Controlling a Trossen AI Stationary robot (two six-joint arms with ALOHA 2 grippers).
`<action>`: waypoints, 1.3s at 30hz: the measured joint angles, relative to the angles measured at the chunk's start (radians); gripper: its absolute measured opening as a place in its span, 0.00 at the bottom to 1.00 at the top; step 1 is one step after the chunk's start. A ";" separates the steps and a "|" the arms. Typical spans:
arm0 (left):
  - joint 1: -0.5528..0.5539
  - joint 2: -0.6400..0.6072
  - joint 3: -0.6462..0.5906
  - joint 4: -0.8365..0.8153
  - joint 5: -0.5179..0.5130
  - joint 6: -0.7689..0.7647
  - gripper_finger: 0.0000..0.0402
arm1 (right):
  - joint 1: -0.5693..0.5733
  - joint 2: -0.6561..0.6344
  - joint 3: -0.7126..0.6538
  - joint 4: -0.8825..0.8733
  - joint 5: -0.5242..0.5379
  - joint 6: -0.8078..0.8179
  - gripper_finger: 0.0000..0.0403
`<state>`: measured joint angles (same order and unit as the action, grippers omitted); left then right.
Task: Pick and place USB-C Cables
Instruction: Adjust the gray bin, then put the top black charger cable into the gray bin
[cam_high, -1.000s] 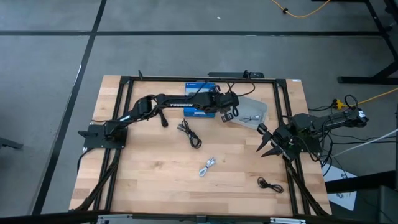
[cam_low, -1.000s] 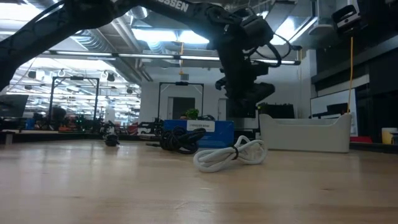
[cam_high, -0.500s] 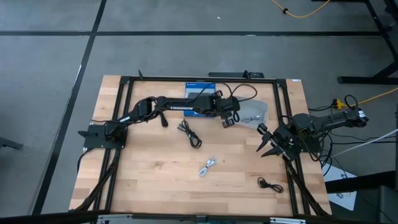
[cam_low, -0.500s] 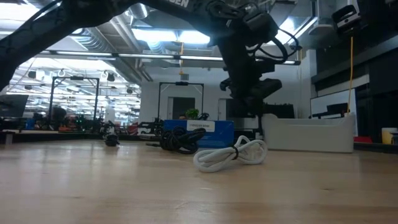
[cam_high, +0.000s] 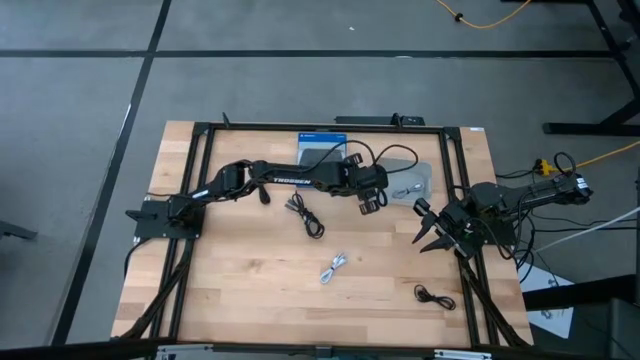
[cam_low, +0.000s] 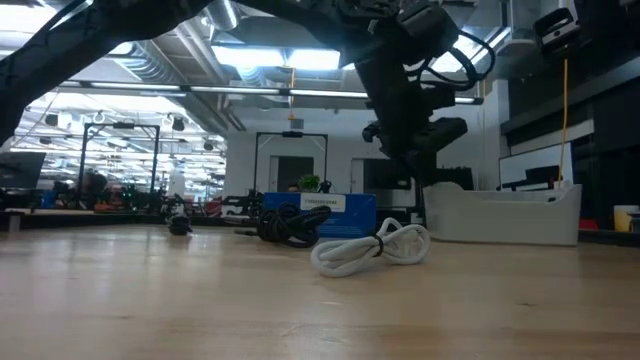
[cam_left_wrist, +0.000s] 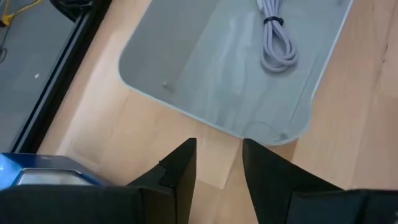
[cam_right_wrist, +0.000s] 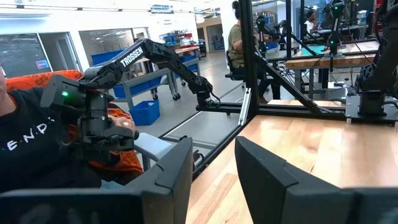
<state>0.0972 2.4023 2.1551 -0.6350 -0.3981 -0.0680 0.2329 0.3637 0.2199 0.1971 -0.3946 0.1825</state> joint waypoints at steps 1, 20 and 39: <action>-0.001 0.000 0.000 -0.001 -0.001 0.007 0.31 | 0.000 0.000 0.000 0.000 0.000 0.000 0.31; -0.163 -0.372 0.002 -0.668 -0.075 -0.008 0.31 | 0.001 0.002 0.002 0.028 0.037 0.017 0.31; -0.229 -0.492 -0.392 -0.930 -0.033 -0.269 0.31 | 0.000 0.029 0.001 -0.103 0.237 0.260 0.31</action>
<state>-0.1321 1.9102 1.7631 -1.5647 -0.4307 -0.3368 0.2329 0.3927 0.2207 0.0944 -0.1578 0.4421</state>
